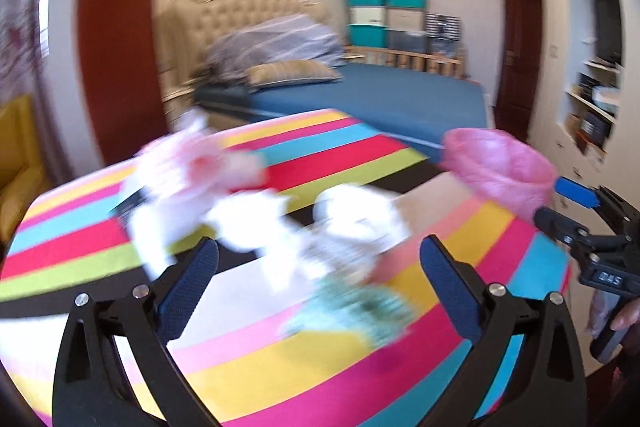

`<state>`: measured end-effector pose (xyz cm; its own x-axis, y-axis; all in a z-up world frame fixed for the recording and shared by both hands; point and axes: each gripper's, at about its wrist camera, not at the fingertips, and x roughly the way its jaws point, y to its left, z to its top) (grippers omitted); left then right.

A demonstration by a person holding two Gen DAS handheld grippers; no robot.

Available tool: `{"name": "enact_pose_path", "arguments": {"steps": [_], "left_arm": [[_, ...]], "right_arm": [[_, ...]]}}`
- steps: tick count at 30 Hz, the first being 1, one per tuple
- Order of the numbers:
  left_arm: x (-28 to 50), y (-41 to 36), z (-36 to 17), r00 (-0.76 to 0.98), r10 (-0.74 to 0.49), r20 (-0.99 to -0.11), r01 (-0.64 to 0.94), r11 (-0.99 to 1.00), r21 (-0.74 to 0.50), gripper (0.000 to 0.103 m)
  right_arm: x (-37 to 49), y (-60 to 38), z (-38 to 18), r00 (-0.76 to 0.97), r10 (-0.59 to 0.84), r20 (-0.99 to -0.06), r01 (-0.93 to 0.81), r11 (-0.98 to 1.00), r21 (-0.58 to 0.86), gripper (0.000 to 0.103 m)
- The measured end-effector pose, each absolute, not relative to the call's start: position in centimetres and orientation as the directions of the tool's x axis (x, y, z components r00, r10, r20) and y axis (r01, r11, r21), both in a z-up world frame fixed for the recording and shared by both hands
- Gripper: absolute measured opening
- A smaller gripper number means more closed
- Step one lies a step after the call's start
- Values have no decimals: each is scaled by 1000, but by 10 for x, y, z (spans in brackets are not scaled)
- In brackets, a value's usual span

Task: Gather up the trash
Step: 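Grasp the green striped cloth with the right tool and lift it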

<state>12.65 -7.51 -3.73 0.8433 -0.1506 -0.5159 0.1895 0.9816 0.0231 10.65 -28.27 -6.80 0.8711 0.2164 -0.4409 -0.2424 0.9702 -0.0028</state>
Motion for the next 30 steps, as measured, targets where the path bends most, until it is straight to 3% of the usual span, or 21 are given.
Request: {"name": "enact_pose_path", "arguments": {"steps": [7, 19, 25, 30], "left_arm": [[110, -4, -56, 844, -30, -536, 32, 999, -5, 98], [87, 41, -72, 843, 12, -538, -30, 999, -24, 98], [82, 56, -76, 834, 17, -551, -51, 998, -47, 98], [84, 51, -76, 829, -3, -559, -33, 998, -54, 98]], "right_arm": [[108, -218, -78, 807, 322, -495, -379, 925, -17, 80], [127, -135, -85, 726, 352, -591, -485, 871, -78, 78], [137, -114, -95, 694, 320, -645, -499, 859, -111, 62], [132, -113, -101, 676, 330, -658, -529, 840, -122, 29]]}}
